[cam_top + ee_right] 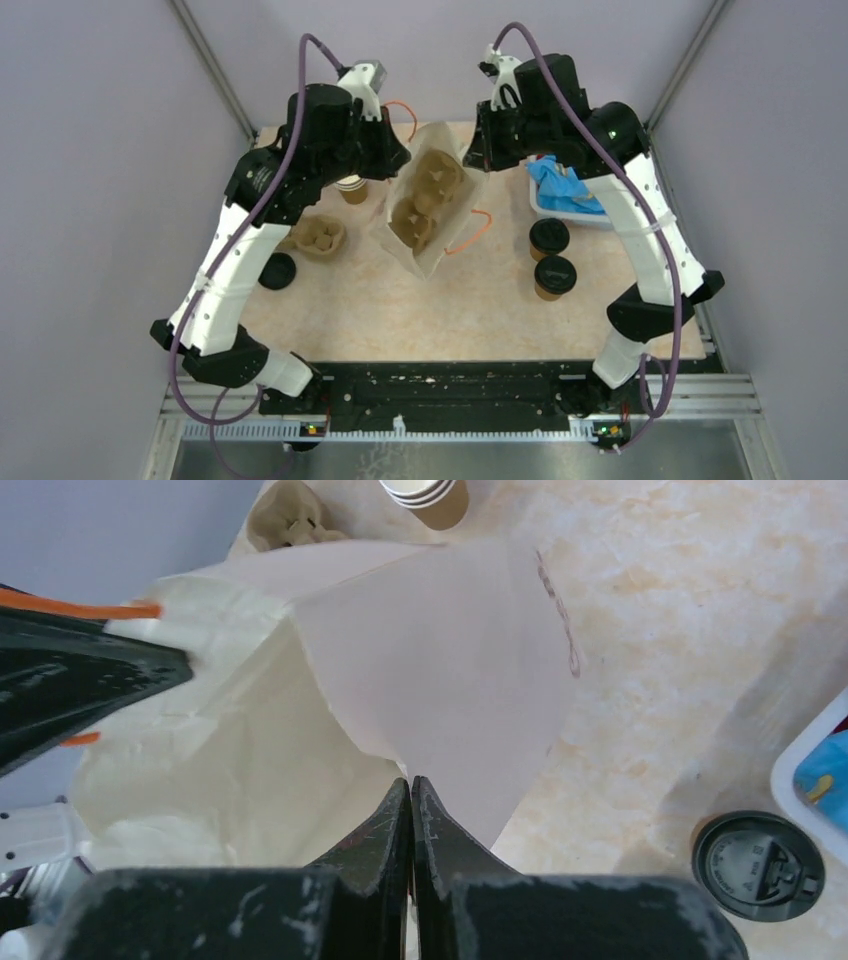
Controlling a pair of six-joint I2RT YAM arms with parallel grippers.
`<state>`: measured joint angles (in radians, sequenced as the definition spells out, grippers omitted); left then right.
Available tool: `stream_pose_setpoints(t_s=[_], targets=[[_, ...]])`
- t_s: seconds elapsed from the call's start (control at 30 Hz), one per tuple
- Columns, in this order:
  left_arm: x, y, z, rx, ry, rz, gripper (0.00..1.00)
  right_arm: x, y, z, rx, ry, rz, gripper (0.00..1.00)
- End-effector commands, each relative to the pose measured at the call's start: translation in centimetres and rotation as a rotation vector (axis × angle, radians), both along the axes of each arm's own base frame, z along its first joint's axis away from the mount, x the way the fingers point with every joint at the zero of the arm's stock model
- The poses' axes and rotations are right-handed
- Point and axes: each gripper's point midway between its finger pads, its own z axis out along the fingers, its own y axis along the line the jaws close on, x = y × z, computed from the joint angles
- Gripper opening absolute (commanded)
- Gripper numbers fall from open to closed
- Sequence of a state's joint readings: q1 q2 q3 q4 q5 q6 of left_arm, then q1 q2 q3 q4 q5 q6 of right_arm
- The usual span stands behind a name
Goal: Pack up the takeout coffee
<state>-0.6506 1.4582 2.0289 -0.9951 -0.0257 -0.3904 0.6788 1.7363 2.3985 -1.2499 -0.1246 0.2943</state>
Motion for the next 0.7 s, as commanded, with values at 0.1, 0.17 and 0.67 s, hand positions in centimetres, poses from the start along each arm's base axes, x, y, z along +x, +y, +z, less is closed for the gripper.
stream_pose_setpoints(t_s=[0.1,0.17,0.67], targets=[[1.5,0.8,-7.1,-0.005,0.232,-0.003,0.17,1.8,-0.6,-7.1,-0.085,0.150,-0.086,0.00],[2.3,2.1,-11.2,-0.002,0.302,-0.004,0.31,3.9,-2.2,-10.7,-0.172,0.163,-0.139,0.30],[3.4,6.1,-8.2,0.040,0.106,0.048,0.89,0.3,-3.3,-7.9,-0.090,0.259,-0.170,0.82]])
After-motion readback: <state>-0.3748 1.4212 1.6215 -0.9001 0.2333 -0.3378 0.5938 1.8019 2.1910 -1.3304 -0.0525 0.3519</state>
